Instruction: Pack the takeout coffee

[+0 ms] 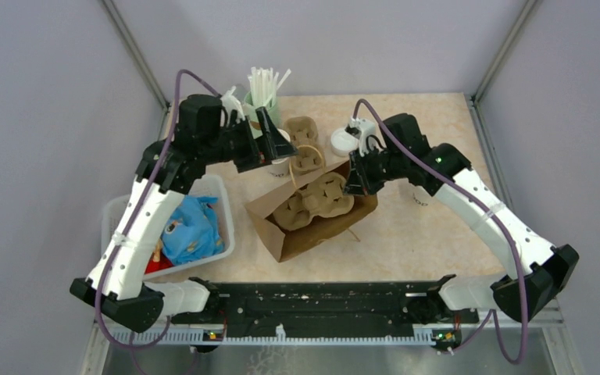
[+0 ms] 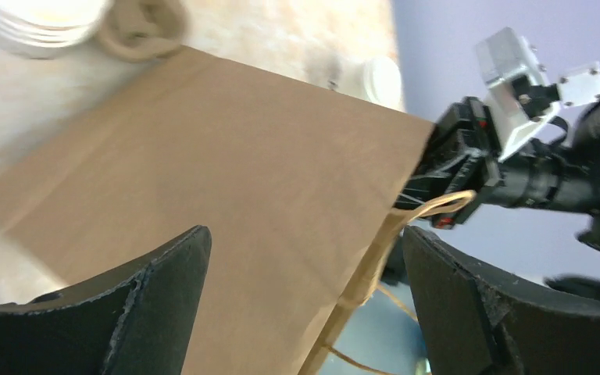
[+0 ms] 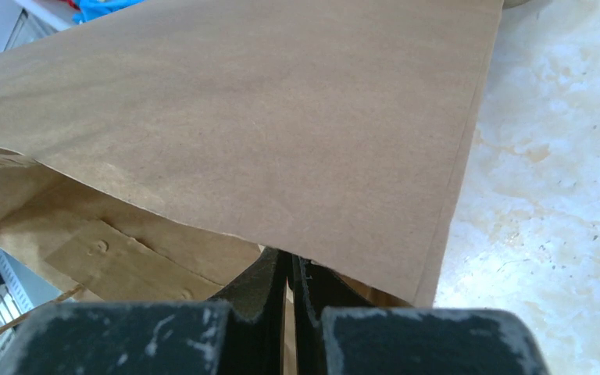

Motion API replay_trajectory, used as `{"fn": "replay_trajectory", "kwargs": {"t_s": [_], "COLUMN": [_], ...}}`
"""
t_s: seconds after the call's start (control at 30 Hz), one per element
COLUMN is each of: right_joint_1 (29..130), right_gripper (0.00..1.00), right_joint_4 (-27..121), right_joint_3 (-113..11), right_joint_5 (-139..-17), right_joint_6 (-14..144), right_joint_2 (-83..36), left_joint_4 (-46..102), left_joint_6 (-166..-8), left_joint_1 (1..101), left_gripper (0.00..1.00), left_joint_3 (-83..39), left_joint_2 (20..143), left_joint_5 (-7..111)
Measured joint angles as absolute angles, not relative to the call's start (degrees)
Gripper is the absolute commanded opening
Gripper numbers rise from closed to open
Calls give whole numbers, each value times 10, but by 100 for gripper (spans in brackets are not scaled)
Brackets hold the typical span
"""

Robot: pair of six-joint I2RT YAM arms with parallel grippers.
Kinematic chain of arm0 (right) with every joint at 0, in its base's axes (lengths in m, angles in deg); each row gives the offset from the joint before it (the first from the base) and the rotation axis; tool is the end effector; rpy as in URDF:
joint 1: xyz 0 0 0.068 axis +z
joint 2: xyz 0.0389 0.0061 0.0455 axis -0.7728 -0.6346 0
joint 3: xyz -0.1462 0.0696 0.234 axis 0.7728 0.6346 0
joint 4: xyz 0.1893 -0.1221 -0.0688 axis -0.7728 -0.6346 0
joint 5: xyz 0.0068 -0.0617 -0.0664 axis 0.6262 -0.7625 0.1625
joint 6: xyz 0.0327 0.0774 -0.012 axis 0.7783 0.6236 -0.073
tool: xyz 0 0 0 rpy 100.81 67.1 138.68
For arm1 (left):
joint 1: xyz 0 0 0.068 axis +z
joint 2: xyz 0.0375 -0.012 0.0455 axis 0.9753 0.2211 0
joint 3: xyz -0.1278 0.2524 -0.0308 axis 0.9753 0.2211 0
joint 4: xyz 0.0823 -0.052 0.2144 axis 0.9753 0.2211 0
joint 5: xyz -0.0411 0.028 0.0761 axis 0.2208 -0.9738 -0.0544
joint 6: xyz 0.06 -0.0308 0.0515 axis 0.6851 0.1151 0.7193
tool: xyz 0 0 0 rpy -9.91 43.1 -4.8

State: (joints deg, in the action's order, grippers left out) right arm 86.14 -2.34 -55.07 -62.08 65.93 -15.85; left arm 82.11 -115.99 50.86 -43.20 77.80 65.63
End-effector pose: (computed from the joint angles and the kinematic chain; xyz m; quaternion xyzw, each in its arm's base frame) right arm 0.1903 0.1728 0.3626 -0.2936 0.8547 0.3173 0.2873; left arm 0.1980 -0.1290 0.4413 -0.0138 0.8549 -0.4083 0.3196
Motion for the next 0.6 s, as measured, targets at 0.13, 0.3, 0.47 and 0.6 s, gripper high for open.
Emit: {"fn": "replay_trajectory", "kwargs": {"t_s": [0.13, 0.3, 0.47, 0.6], "right_joint_1": [861, 861, 861, 861], "right_gripper": [0, 0, 0, 0], "right_joint_4": [-44, -74, -91, -95], "right_joint_3": [-604, -639, -660, -666], "right_joint_5": [-636, -652, -660, -660], "right_joint_6": [673, 704, 723, 730], "right_joint_2": [-204, -229, -241, -246], "left_joint_4": [924, 1046, 1084, 1065], "left_joint_6": [-1164, -1204, -1212, -1206], "left_joint_1": [511, 539, 606, 646], "left_gripper": [95, 94, 82, 65], "left_joint_3": [-482, -419, -326, -260], "left_joint_2": [763, 732, 729, 713], "left_joint_5": [515, 366, 329, 349]}}
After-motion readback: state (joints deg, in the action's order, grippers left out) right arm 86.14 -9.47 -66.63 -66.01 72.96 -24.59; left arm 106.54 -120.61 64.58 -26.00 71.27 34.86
